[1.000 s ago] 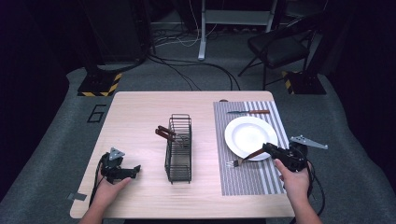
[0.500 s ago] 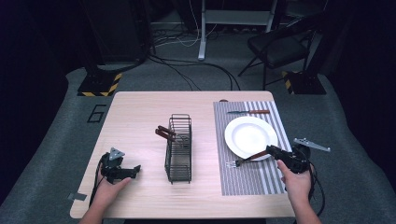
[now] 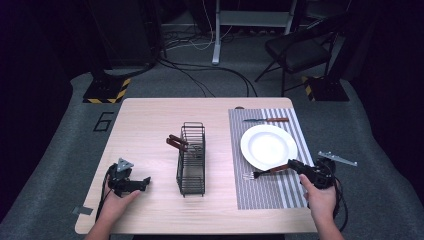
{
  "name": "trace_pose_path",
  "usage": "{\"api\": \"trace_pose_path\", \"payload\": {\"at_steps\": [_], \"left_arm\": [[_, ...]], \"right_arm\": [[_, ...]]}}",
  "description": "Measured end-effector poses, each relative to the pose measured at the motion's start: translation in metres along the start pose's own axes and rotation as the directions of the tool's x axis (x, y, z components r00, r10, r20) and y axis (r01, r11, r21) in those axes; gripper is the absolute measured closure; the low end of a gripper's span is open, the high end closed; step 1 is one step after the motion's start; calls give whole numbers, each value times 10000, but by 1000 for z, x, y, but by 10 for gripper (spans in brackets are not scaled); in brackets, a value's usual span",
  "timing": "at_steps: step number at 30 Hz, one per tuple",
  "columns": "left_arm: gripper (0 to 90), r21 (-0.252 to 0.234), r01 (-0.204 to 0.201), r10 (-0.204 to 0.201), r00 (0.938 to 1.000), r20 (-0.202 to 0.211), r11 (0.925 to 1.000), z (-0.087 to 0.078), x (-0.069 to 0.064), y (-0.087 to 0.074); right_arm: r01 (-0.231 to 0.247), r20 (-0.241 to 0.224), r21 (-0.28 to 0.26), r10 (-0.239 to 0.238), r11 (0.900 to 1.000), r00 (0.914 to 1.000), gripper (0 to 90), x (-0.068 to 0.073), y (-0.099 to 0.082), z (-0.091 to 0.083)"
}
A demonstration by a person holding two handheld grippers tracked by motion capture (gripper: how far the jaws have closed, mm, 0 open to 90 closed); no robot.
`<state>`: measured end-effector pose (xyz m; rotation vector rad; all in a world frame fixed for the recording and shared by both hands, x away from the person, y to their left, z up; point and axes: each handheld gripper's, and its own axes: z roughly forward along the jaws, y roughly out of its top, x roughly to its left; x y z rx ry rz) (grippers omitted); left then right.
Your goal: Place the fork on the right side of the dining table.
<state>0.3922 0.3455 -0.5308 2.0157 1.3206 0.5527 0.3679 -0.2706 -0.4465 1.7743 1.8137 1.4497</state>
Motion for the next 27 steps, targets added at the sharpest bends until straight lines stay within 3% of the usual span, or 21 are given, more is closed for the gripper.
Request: {"api": "trace_pose_path", "payload": {"at_steps": [7,10,17,27], "left_arm": [[2,2,2,-2,10000,-10,10000,0,0,0],[2,2,4,-4,10000,-10,10000,0,0,0],[2,-52,49,-50,10000,-28,10000,0,-1,0],[2,-19,32,-32,10000,-35,10000,0,-1,0]], "right_arm": [[-379,-43,-46,379,9993,9993,718,-10,-3,-2],[-809,-386,47,810,9967,9960,737,-14,-4,-4],[-1136,-635,88,1140,9935,9915,746,-21,-6,-7],[-1392,-292,217,1398,9900,9897,717,-30,-9,-7]]}}
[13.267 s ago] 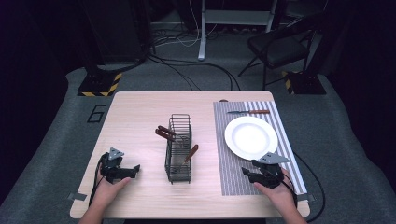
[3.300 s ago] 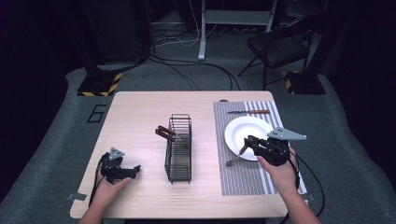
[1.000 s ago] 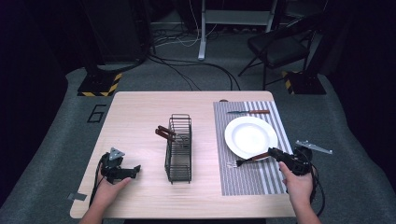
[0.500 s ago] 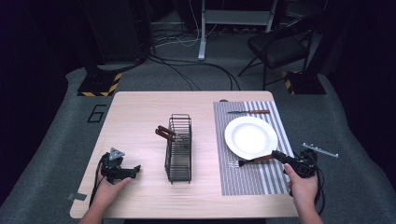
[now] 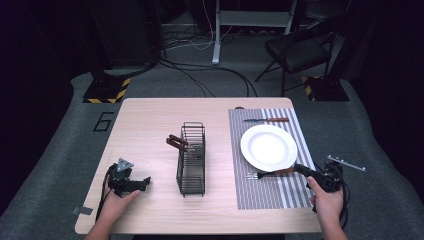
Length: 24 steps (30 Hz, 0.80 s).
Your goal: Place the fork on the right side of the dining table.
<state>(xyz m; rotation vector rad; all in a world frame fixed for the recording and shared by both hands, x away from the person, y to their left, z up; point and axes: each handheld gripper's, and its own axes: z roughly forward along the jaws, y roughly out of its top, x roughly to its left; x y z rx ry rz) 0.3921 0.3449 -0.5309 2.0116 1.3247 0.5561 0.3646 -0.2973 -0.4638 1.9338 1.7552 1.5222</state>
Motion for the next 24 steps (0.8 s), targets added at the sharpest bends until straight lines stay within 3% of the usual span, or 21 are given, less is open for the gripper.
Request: {"api": "trace_pose_path", "payload": {"at_steps": [9,24], "left_arm": [[2,-3,5,-5,10000,4,10000,0,0,0],[2,-8,8,-8,10000,6,10000,0,0,0]], "right_arm": [[-184,362,105,180,9998,9992,671,-11,-5,4],[-619,539,123,612,9980,9967,619,-30,-10,11]]}}
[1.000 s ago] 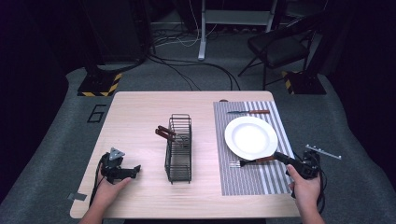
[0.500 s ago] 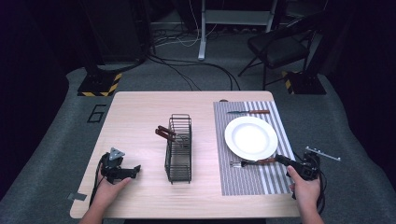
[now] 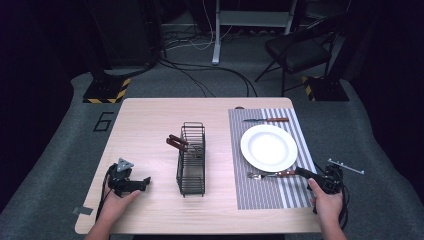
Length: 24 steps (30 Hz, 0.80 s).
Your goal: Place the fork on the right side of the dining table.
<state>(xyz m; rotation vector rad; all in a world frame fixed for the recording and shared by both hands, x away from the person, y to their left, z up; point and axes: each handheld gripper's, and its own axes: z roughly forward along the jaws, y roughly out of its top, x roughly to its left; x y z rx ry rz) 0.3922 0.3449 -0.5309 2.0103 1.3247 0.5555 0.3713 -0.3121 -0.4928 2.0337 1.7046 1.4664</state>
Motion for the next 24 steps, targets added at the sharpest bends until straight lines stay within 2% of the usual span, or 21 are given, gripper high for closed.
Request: {"api": "trace_pose_path", "payload": {"at_steps": [15,19,24], "left_arm": [[2,-25,7,-7,10000,5,10000,0,0,0],[2,-21,3,-3,10000,4,10000,0,0,0],[2,-11,5,-5,10000,25,10000,0,0,0]], "right_arm": [[399,627,157,-408,9991,9972,559,-15,-5,7],[852,845,127,-859,9963,9927,550,-13,-5,7],[1095,1191,135,-1103,9939,9867,548,-12,-5,6]]}}
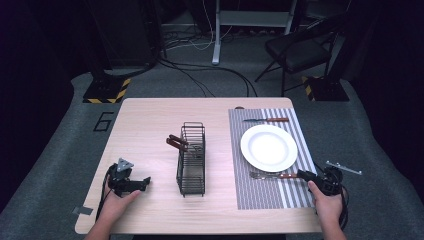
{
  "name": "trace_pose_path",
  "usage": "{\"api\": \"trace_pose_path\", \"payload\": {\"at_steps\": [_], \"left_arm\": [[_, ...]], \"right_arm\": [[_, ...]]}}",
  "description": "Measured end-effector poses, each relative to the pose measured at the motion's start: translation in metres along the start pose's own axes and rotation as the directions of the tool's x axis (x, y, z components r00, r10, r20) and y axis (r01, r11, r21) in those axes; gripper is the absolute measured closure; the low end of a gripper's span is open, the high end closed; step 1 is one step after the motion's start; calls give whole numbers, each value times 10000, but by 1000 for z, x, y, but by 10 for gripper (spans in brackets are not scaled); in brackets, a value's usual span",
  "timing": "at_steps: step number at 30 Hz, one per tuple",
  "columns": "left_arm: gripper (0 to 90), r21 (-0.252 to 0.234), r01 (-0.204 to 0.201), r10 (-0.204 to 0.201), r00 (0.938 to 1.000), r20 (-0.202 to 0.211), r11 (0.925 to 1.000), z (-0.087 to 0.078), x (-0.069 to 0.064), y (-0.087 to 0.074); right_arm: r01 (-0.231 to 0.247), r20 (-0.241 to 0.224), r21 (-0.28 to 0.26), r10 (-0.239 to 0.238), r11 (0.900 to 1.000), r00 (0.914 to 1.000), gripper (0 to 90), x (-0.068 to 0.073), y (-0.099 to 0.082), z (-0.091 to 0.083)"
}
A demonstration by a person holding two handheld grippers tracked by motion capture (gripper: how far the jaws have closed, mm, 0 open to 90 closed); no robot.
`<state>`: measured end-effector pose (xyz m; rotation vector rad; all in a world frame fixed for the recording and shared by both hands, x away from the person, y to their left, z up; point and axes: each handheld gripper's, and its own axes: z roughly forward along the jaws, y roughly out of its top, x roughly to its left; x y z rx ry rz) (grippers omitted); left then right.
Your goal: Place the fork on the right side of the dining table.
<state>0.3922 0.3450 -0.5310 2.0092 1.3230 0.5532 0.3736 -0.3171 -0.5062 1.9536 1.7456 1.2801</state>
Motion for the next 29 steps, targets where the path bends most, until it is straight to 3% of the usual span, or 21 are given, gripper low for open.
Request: {"api": "trace_pose_path", "payload": {"at_steps": [9,18,25,29], "left_arm": [[2,20,-25,25,10000,-9,10000,0,0,0],[2,39,-39,39,10000,3,10000,0,0,0],[2,36,-37,37,10000,-2,10000,0,0,0],[1,-41,35,-35,10000,-64,10000,0,-1,0]], "right_arm": [[268,509,-193,-258,9995,9984,538,-4,0,-5],[498,568,-258,-483,9984,9972,522,1,2,-7],[1358,376,-527,-1339,9893,9903,488,19,3,-12],[2091,80,-696,-2090,9754,9779,441,32,1,-12]]}}
